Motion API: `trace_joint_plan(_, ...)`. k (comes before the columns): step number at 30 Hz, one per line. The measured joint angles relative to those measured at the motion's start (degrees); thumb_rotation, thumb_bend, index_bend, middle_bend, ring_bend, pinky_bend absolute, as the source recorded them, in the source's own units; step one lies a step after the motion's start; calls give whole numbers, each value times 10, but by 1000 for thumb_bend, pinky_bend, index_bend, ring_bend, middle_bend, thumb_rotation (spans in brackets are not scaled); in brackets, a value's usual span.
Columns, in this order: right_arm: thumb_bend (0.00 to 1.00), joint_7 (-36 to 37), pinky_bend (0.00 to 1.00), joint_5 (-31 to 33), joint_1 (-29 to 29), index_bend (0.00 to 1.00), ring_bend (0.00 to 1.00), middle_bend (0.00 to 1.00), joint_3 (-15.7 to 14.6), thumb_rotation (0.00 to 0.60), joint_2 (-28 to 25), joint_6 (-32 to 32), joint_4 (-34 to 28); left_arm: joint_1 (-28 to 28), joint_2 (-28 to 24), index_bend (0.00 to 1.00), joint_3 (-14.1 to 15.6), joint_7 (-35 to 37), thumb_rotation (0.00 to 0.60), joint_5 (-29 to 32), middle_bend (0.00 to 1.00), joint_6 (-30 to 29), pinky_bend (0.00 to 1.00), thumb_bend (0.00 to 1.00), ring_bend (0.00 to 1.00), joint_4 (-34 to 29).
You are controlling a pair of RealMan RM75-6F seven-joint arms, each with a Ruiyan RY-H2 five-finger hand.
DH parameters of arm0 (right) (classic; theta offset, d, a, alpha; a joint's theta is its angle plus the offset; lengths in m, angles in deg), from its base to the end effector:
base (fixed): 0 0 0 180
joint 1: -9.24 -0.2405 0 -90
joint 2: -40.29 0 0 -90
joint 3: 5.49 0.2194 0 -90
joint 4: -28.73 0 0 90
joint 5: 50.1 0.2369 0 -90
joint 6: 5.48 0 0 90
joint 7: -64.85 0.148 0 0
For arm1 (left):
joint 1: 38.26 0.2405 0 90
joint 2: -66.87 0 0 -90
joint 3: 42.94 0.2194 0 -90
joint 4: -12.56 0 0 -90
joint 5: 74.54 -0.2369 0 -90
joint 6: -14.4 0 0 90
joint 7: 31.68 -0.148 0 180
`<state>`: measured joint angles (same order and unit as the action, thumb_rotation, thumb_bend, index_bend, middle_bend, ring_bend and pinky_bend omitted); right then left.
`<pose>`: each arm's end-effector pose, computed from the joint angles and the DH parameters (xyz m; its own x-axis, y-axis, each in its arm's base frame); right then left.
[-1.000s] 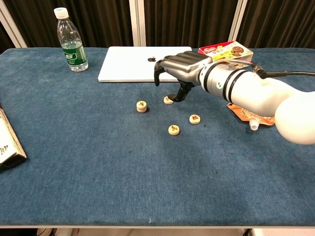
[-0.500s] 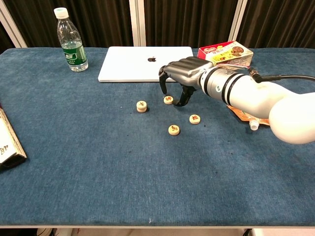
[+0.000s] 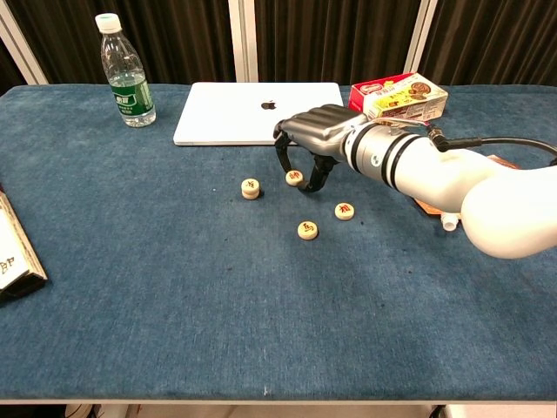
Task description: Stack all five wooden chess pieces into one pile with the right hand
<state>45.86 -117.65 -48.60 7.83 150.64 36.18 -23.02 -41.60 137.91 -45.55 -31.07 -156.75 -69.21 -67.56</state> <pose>-0.0669 -0.3807 -0.1290 0.6354 -0.2048 0.7445 -0.7069 -0.5423 0.4541 -0.3352 0.1766 0.1060 0.4611 0.0371 0.8866 0.8818 0.0926 -0.4625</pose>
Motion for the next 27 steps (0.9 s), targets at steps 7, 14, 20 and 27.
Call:
trace_joint_plan(7, 466, 2, 209, -7, -7, 559, 169, 189, 8, 600, -19, 6, -53, 1, 2, 185, 0, 2, 600, -2, 136, -2, 26, 4, 90, 2)
trace_joint_plan(14, 467, -24, 209, 0, -22, 555, 168, 189, 13, 600, -24, 2, -84, 4, 2, 185, 1, 5, 600, 1, 136, -3, 26, 3, 90, 5)
trace_joint_plan(20, 467, -51, 209, 19, -31, 548, 168, 189, 11, 600, -23, -5, -89, 6, 5, 185, 2, 9, 600, 3, 136, -2, 26, 4, 90, 9)
trace_joint_plan(27, 467, -64, 209, 33, -39, 541, 168, 189, 10, 600, -16, -8, -86, 6, 6, 185, 1, 11, 600, 3, 137, -1, 26, 4, 90, 12)
